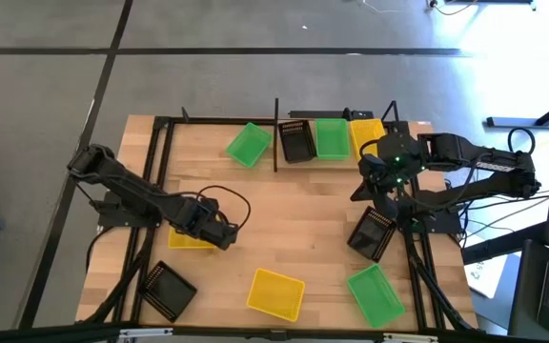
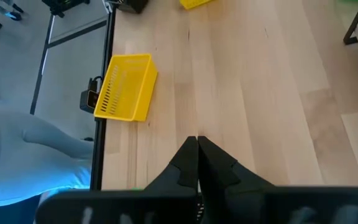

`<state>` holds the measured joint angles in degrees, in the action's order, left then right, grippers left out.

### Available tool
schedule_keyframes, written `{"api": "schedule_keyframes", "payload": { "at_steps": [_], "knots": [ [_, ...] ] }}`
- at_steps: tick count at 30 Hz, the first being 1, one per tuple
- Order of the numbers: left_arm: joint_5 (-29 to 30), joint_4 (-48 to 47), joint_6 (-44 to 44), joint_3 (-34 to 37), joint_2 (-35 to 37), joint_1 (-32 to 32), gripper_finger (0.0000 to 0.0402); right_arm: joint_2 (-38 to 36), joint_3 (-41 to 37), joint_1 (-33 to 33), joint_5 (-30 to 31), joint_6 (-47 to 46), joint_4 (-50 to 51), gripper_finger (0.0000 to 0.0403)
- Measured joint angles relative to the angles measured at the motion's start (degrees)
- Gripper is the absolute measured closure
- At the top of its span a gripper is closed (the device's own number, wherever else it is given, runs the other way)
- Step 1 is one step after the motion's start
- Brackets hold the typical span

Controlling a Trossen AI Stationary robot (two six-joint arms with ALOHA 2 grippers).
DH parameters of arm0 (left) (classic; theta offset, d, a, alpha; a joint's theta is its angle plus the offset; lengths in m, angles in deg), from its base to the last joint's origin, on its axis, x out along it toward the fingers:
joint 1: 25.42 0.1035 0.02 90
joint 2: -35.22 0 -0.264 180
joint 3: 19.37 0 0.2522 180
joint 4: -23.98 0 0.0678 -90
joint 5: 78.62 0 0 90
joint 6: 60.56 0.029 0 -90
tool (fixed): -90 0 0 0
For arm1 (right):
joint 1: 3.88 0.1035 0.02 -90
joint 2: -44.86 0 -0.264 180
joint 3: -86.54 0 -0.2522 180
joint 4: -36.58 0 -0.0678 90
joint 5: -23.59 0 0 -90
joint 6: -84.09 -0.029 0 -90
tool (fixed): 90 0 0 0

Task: Stack baskets on shelf by color
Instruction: Stack the top yellow basket on the yellow basket on the shelf

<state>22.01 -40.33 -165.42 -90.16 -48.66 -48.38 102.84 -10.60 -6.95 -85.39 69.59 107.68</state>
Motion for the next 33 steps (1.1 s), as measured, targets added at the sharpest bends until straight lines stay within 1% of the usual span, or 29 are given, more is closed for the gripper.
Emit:
{"api": "schedule_keyframes", "payload": {
  "at_steps": [5,19,23,33],
  "knots": [
    [1.9,4.5,0.0,3.1,0.0,0.0,0.0327,0.0,0.0,0.0,0.0,0.0,-0.4,0.0403],
    [1.9,4.9,0.0,6.0,0.0,0.0,0.0327,0.0,0.0,0.0,0.1,-0.3,-3.6,0.0403],
    [1.9,5.0,0.0,6.7,0.0,0.0,0.0327,0.0,0.0,0.0,2.4,-0.3,-3.5,0.0403],
    [1.9,9.8,0.9,10.9,0.0,0.0,0.0327,0.0,0.0,0.0,4.4,-0.3,-3.5,0.0403]
  ]
}}
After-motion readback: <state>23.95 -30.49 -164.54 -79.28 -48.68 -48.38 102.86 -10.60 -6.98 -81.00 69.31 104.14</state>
